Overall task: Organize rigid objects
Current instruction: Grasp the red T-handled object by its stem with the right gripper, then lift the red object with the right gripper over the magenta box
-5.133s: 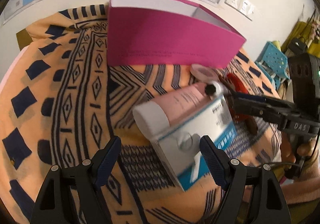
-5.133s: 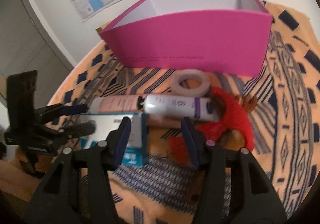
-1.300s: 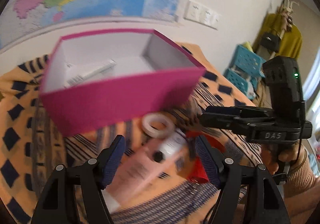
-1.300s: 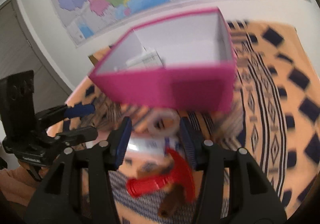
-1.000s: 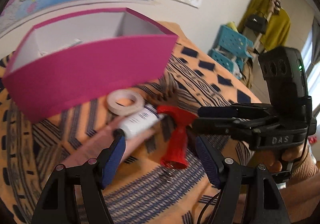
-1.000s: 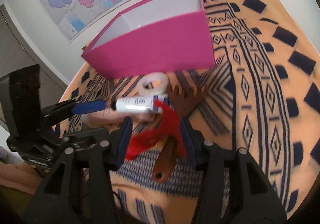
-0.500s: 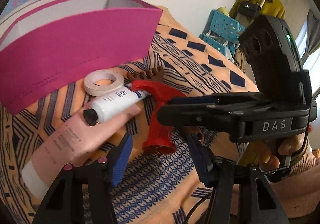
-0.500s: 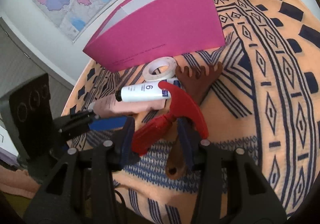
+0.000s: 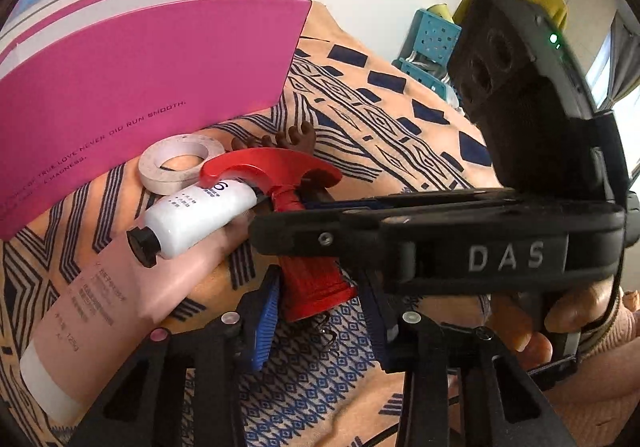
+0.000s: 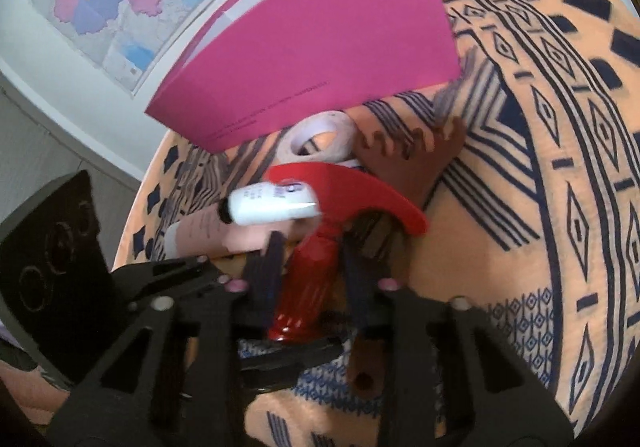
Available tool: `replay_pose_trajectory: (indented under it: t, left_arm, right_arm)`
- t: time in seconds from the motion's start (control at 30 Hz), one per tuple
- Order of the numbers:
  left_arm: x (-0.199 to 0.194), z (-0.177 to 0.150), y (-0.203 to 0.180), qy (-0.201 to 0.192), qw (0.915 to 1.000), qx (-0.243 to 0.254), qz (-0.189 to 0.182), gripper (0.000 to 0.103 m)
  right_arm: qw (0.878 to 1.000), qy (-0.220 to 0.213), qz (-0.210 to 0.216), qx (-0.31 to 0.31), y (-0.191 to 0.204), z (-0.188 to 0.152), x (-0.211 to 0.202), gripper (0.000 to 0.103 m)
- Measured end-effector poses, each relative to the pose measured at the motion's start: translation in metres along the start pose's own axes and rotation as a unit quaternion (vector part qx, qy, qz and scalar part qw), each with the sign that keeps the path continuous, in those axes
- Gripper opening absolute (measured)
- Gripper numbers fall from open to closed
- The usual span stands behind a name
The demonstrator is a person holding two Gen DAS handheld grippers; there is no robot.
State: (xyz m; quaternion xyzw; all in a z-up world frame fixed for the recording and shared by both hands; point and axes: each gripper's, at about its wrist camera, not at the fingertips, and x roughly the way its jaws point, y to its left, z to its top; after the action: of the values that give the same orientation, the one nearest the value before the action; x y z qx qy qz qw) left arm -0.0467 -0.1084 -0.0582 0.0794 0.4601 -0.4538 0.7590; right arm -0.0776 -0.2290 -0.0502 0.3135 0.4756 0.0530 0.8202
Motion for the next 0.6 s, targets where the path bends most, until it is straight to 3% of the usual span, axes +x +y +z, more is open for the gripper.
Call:
replay_pose_trajectory:
  t: [0.27,0.6]
  left_arm:
    - [-0.006,0.011,-0.011,-0.011,0.9998,0.009,-0.015,0.038]
    - [-0.041,0.058,-0.013,-0.068,0.9974,0.017,-0.017,0.039]
  right_arm:
    - [0.999,-0.025,0.01,-0.018,0.005,-0.003,-0.02,0.027]
    - [0.992,-0.086,0.013,-0.097,0.045,0.029,-0.06,0.027]
